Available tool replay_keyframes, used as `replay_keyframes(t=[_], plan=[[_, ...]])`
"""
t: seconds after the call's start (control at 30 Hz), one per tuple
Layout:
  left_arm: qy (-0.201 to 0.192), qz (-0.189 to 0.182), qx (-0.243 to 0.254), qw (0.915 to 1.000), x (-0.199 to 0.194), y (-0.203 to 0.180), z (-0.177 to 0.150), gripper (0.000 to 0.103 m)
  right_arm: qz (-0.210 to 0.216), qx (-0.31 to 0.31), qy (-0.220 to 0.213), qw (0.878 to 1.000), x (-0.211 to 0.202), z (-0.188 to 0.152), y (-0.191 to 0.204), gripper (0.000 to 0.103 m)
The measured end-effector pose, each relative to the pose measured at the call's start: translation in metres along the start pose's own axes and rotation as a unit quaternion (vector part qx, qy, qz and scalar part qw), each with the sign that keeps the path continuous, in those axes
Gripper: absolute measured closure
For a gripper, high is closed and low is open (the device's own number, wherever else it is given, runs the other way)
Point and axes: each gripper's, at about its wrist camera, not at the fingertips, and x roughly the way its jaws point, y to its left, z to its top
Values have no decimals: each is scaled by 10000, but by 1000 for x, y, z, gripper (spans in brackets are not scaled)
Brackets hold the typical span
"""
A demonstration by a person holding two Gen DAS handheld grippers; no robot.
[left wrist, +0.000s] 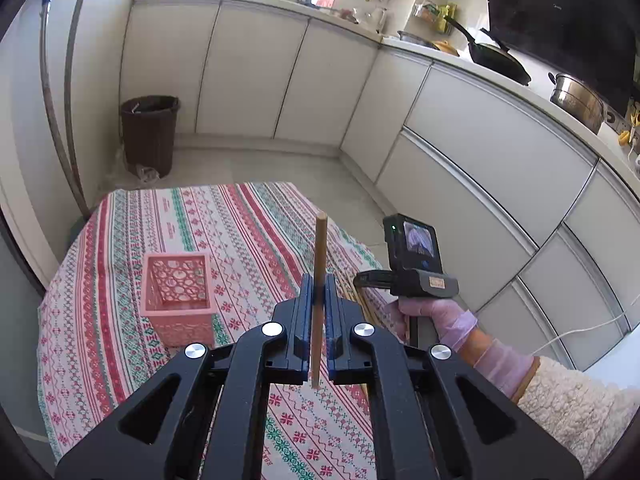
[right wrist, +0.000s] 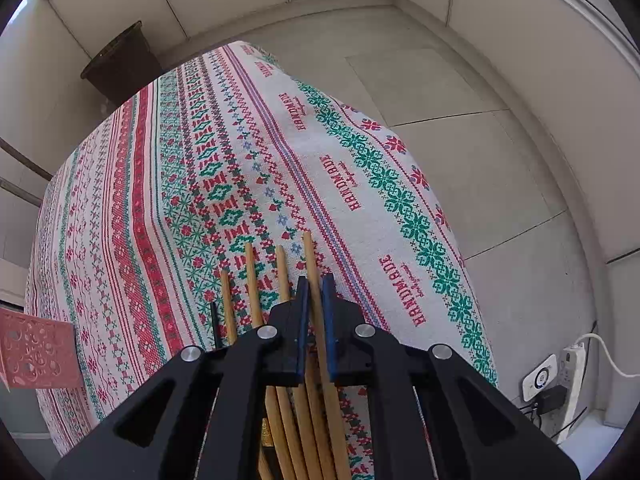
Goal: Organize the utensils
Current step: 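Lift the chopsticks with both tools and carry them over the pink basket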
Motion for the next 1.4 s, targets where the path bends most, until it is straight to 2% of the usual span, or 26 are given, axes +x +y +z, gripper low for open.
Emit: replay_keyframes(t=[0.17, 0.33, 0.47, 0.67, 0.83, 0.93, 1.03, 1.17, 1.4], plan=[[-304, -26, -27, 9995, -20, -2, 8, 98, 90, 263, -396, 9988, -44, -2, -19, 96], [-611, -42, -141, 9980, -42, -4, 16, 98, 238, 232, -885, 9955, -120, -17, -30, 96], [-944, 12, -321, 9950, -65, 0, 25, 98, 415, 38, -1445, 9886, -186, -29, -24, 96], [-1563, 250, -722, 9848, -105, 17, 51, 98, 1101, -180, -2468, 9626, -292, -37, -4, 97], [-1926, 584, -933, 9751, -126, 31, 80, 98, 1859, -196, -2981, 9360, -353, -30, 27, 97], [-2072, 745, -995, 9704, -130, 40, 85, 98, 2181, -352, -3080, 9254, -366, -26, 54, 97], [-2056, 944, -1080, 9681, -120, 53, 83, 98, 2293, -469, -3104, 9214, -359, -23, 79, 97], [-1906, 1200, -1139, 9676, -100, 71, 81, 98, 2440, -625, -2963, 9213, -340, -26, 106, 97], [-1543, 1408, -1219, 9703, -57, 95, 71, 97, 2387, -1032, -2697, 9271, -305, -30, 152, 97]])
